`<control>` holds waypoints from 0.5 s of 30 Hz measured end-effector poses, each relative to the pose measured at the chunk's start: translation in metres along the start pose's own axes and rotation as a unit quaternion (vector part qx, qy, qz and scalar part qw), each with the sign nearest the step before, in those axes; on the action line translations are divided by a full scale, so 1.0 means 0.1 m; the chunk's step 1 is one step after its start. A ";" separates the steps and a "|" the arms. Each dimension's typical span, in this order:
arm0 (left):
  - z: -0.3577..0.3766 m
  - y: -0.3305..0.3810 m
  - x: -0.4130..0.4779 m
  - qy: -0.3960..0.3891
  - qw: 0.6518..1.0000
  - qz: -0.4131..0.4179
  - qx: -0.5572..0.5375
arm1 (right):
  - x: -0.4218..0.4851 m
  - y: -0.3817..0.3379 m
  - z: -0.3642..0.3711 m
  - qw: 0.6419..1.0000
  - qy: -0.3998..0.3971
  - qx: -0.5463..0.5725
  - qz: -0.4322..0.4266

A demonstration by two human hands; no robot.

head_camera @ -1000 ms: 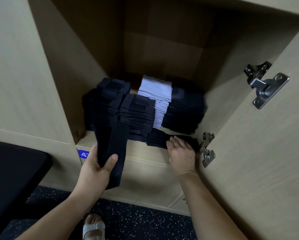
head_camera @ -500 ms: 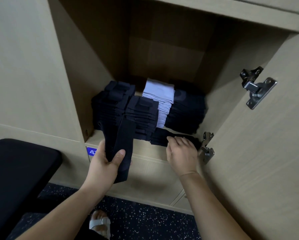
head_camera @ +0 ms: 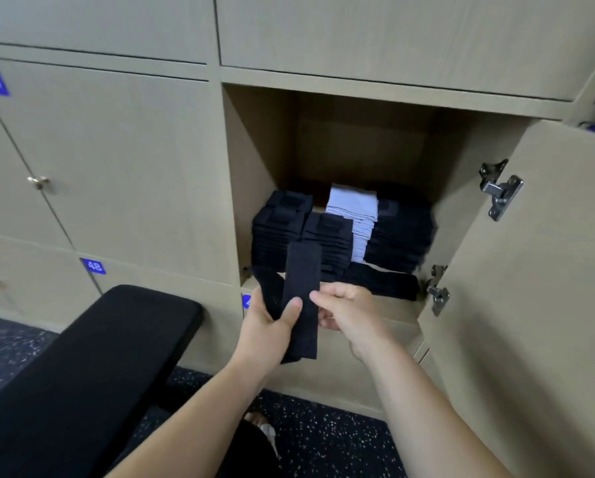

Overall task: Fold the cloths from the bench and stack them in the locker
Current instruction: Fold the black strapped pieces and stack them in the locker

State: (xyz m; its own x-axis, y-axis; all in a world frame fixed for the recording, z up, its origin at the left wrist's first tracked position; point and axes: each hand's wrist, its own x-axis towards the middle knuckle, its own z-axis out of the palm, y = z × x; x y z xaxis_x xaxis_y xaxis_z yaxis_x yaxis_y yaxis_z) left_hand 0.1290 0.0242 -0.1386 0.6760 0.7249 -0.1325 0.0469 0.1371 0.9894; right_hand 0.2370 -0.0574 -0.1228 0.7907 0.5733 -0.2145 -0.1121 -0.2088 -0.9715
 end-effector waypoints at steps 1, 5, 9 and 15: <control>-0.05 0.04 -0.03 0.004 1.000 -0.006 -0.004 | -0.05 0.00 0.03 1.000 0.005 -0.002 -0.002; -0.18 0.15 -0.13 0.019 1.000 -0.018 -0.015 | -0.24 -0.02 0.14 1.000 0.014 0.028 -0.003; -0.21 0.21 -0.22 0.022 0.999 -0.024 0.000 | -0.34 -0.06 0.17 0.999 0.005 0.037 0.010; -0.18 0.24 -0.23 0.041 0.999 -0.030 0.004 | -0.30 -0.08 0.02 0.996 0.025 0.067 0.048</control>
State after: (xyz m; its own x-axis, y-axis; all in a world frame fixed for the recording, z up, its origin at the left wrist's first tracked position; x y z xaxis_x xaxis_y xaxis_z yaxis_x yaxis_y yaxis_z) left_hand 0.1015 0.0225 -0.1132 0.6091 0.7686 -0.1954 0.0913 0.1769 0.9800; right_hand 0.2128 -0.0716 -0.1089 0.8009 0.5152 -0.3051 -0.2652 -0.1515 -0.9522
